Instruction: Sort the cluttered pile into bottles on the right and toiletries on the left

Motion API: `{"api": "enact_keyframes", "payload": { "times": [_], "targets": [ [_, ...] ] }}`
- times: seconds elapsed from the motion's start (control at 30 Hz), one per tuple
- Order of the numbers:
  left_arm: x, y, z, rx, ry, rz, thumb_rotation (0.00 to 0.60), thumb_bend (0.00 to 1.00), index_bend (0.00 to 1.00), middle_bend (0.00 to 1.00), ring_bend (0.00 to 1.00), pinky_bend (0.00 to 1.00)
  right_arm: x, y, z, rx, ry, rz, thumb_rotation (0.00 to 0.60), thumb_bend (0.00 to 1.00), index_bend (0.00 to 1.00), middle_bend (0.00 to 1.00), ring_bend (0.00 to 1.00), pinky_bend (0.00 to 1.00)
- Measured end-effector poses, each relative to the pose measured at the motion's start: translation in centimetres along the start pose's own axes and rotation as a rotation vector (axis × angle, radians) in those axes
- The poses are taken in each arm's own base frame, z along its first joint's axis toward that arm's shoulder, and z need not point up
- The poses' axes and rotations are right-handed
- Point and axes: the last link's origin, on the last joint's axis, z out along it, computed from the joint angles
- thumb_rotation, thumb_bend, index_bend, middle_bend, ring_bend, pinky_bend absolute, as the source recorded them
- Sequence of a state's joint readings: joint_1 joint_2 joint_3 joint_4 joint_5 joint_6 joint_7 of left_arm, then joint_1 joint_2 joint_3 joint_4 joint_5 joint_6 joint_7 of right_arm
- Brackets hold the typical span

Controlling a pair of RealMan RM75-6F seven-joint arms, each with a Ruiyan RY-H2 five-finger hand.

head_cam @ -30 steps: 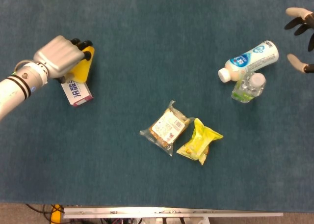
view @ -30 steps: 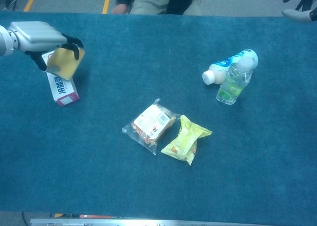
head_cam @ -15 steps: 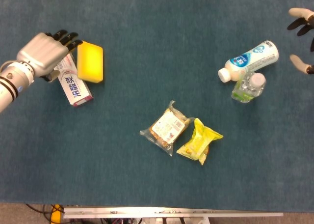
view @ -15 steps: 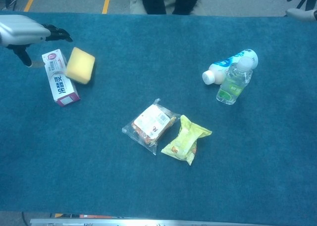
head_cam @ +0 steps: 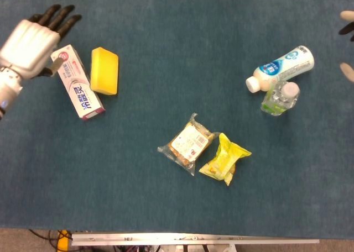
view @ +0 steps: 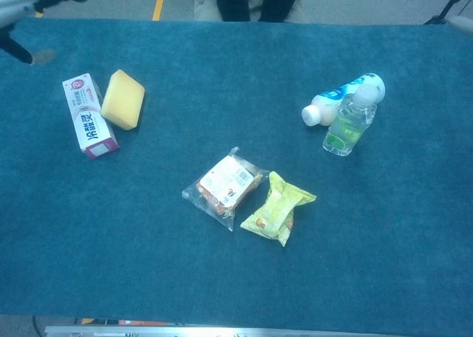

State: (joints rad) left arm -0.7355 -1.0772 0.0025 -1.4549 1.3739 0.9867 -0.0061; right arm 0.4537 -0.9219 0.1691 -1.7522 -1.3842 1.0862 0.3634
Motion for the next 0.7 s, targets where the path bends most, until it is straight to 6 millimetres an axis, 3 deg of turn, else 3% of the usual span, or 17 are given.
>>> {"api": "enact_keyframes", "payload": {
  "times": [0.37,0.7],
  "targets": [
    [0.4,-1.7,-5.0,0.136,0.122,-0.068,0.600,0.37,0.10,0.06,0.05,0.25,0.2,1.2,-2.3,-0.066,0.083,-0.235,0.600,0.28,0.16,0.39,0.36,0.54],
    [-0.6,-2.1,-9.8,0.253,0.181,-0.111,0.600,0.37,0.10,0.06,0.06,0.25,-0.7,2.4,-5.4,-0.137,0.145,-0.386,0.600,0.28,0.21,0.42,0.36,0.53]
  ]
}}
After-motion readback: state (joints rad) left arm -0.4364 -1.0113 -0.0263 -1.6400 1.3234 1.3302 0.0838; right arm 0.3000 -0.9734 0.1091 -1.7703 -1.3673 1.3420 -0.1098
